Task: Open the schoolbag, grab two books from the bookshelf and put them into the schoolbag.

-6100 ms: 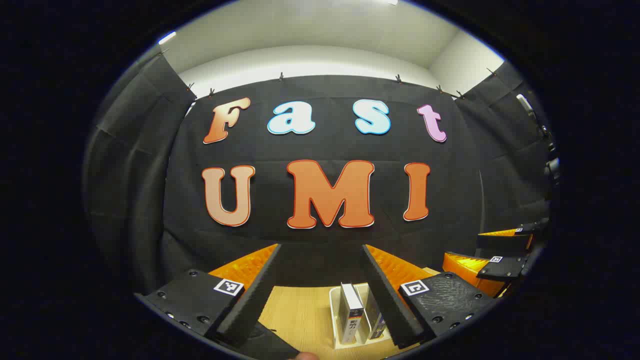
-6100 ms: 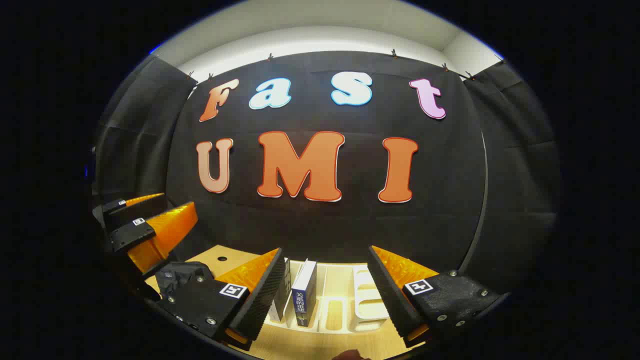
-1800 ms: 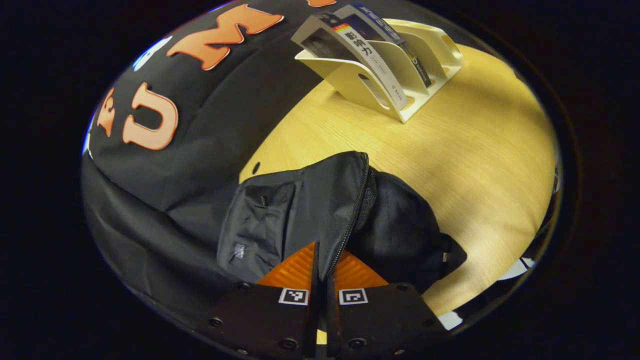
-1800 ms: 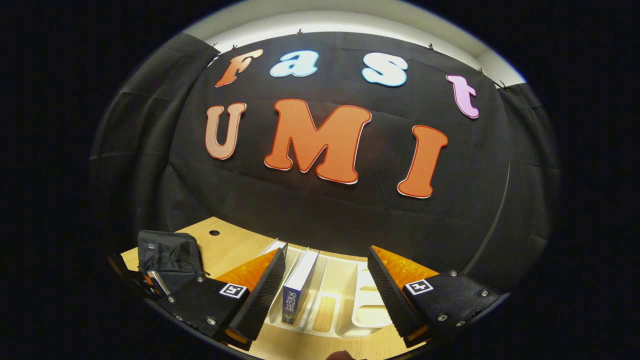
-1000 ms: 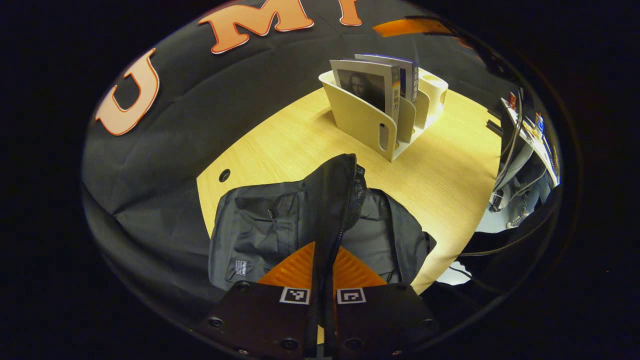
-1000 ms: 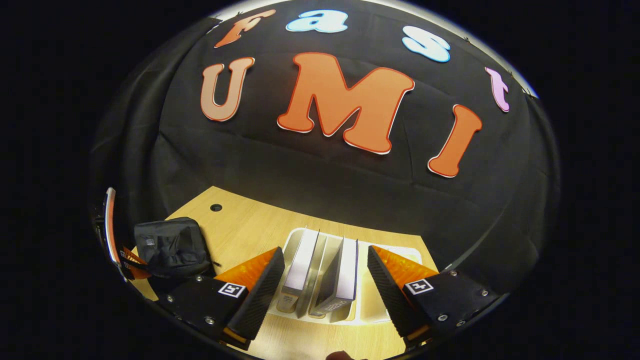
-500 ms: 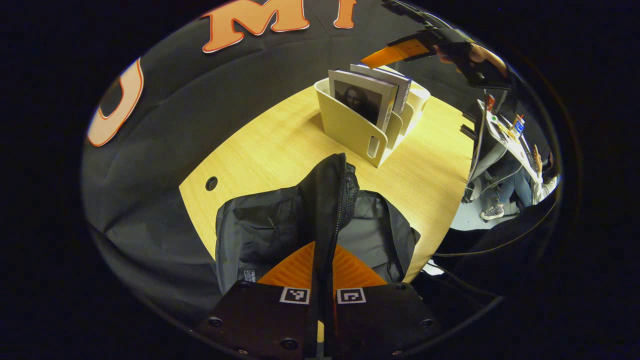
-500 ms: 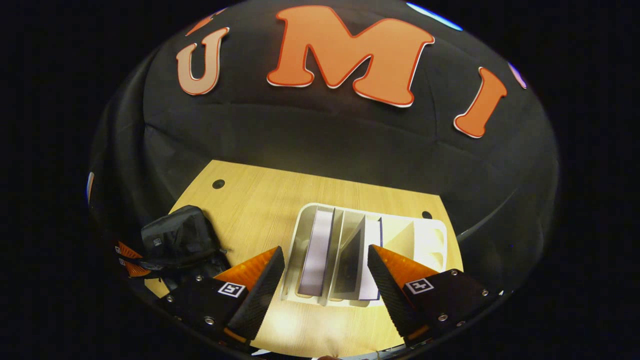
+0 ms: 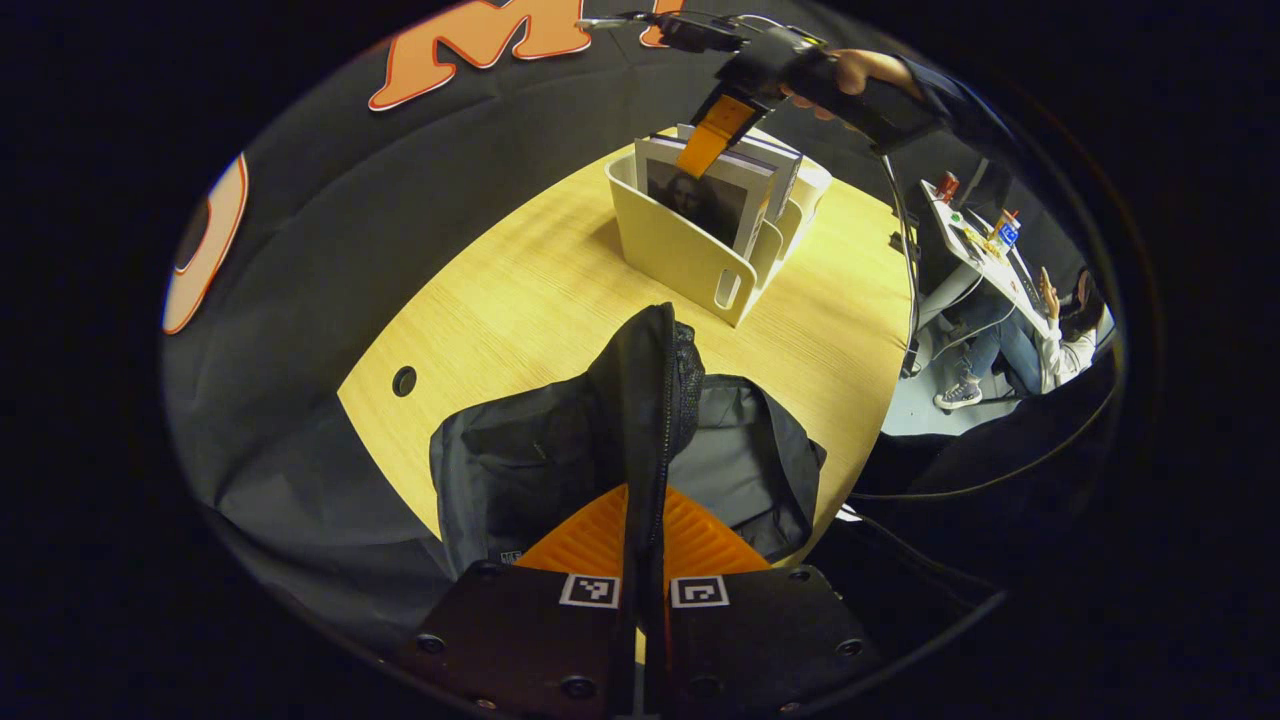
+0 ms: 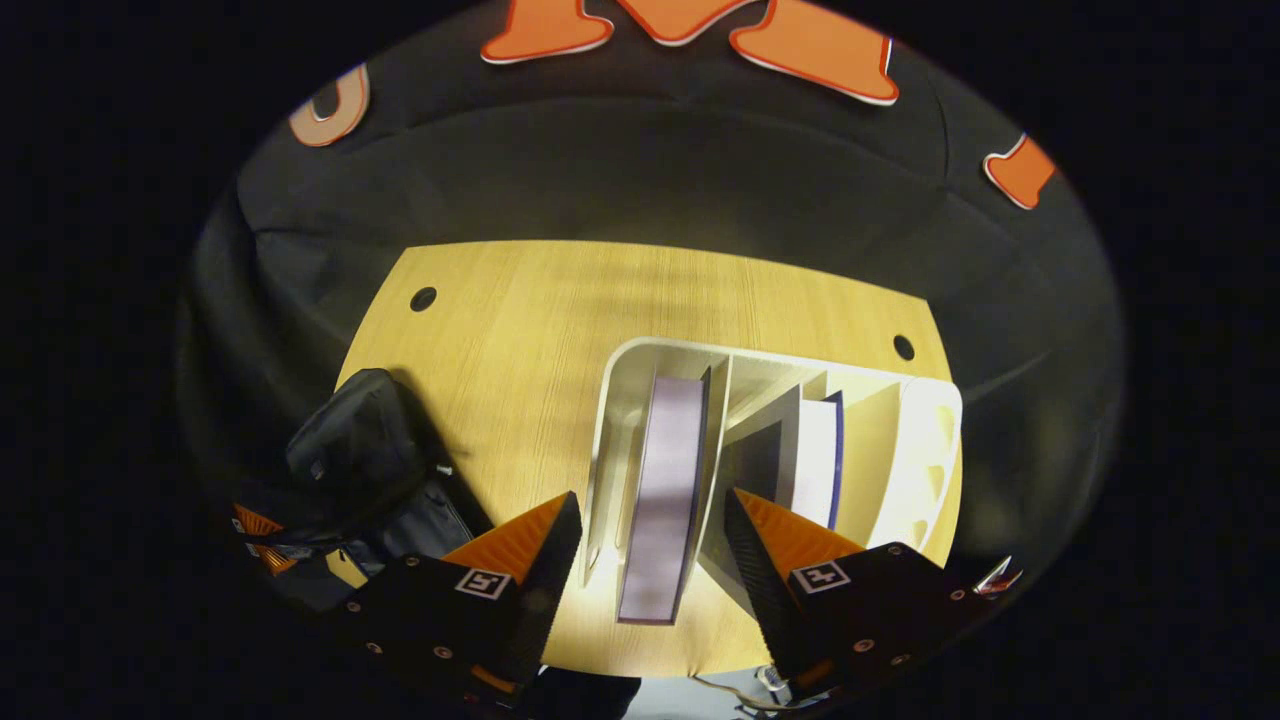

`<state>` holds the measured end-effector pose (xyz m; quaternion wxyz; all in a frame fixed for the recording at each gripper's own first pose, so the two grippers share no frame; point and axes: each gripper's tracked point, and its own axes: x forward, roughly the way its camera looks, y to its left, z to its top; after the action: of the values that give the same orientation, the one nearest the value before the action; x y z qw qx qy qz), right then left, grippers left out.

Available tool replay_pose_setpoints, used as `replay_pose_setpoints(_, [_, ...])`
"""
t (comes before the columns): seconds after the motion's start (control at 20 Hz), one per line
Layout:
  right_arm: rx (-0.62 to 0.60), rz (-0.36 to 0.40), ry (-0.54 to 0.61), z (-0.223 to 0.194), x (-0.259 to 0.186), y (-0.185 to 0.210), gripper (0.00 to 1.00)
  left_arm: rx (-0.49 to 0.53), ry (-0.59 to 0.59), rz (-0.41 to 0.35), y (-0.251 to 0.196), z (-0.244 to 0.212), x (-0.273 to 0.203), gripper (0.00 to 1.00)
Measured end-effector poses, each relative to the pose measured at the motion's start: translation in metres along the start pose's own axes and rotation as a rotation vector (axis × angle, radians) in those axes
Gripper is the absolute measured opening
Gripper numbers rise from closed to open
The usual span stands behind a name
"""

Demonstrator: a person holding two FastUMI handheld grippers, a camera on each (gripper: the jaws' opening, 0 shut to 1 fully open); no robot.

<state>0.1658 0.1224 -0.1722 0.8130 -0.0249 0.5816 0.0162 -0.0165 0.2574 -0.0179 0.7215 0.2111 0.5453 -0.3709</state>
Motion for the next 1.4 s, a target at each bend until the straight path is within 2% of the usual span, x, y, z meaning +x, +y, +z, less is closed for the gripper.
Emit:
replay_pose_setpoints(0.15, [0.021, -0.034, 0.077, -0.002, 0.016, -0.004, 0.71, 0.006, 0.005, -0.007, -0.003, 0.001, 0.003, 0.05])
replay_pose_setpoints(0.3, [0.043, -0.053, 0.107, -0.003, 0.029, -0.002, 0.57, 0.002, 0.004, -0.011, -0.004, 0.000, 0.005, 0.05])
replay_pose_setpoints(0.35, [0.066, -0.045, 0.117, -0.003, 0.029, 0.000, 0.47, 0.001, 0.004, -0.013, -0.005, 0.001, 0.005, 0.05])
replay_pose_setpoints(0.45, [0.096, -0.037, 0.122, -0.004, 0.026, 0.006, 0.37, -0.002, 0.006, -0.016, -0.005, 0.001, 0.005, 0.05])
replay_pose_setpoints(0.95, [0.182, -0.002, -0.003, -0.020, -0.050, -0.020, 0.31, -0.023, 0.004, -0.021, -0.006, -0.004, 0.013, 0.05])
replay_pose_setpoints(1.4, [0.257, 0.145, -0.156, -0.054, -0.129, -0.021, 0.31, -0.031, -0.001, -0.015, -0.010, 0.001, 0.017, 0.05])
